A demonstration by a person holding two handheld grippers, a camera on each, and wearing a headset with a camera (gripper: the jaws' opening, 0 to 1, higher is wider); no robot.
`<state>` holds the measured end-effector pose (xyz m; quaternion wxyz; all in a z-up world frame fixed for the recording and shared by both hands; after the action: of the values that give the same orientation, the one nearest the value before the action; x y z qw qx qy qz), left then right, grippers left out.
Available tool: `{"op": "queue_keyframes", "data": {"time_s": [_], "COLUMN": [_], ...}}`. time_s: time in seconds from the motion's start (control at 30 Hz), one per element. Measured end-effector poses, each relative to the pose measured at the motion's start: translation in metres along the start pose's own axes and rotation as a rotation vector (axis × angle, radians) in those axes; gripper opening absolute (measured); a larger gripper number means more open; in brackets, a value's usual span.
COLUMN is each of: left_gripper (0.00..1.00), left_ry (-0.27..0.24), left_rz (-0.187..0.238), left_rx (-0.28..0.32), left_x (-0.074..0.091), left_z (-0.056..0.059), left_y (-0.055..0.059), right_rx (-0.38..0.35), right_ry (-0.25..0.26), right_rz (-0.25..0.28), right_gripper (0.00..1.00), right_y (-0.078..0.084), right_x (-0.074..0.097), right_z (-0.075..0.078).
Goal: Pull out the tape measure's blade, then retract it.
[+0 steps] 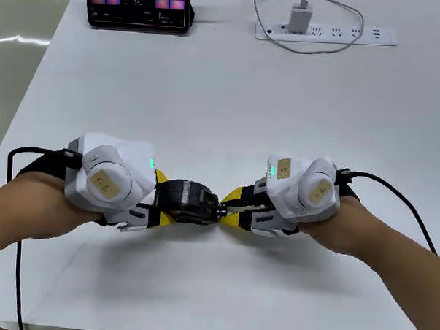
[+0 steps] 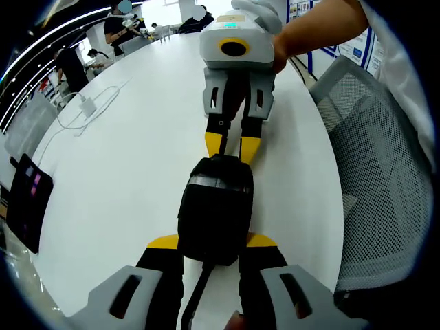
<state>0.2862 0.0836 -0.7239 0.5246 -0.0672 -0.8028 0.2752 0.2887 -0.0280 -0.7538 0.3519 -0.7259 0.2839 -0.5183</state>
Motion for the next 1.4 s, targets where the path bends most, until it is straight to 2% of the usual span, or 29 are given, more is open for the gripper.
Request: {"op": "queue_keyframes", "data": {"time_s": [0.37, 1.4], "left_gripper": [0.25, 0.25], "left_ry": [0.001, 0.000], "left_rz": [-0.002, -0.002], "left_rx": [0.005, 0.012], "left_x": [0.000, 0.000], "left_z": [0.000, 0.000], "left_y": [0.001, 0.000], "right_rx": [0.008, 0.000], "right_ry": [0.005, 0.018], "right_rz": [0.000, -0.028], "right_gripper": [0.10, 0.10], "right_y": [0.001, 0.019], "right_x": [0.002, 0.026], "right_z": [-0.001, -0.007]}}
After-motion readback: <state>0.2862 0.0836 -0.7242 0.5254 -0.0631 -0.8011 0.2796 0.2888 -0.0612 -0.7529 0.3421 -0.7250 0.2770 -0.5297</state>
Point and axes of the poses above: the centre of the closed fingertips' face, and the gripper's own axes: x roughly backward along the fingers, z roughly to its right, y roughly out of its underside, the point moved 4 cm from there along x, roughly backward along the fingers, and after that the axes turned 15 degrees about -y, right-handed, at the moved point
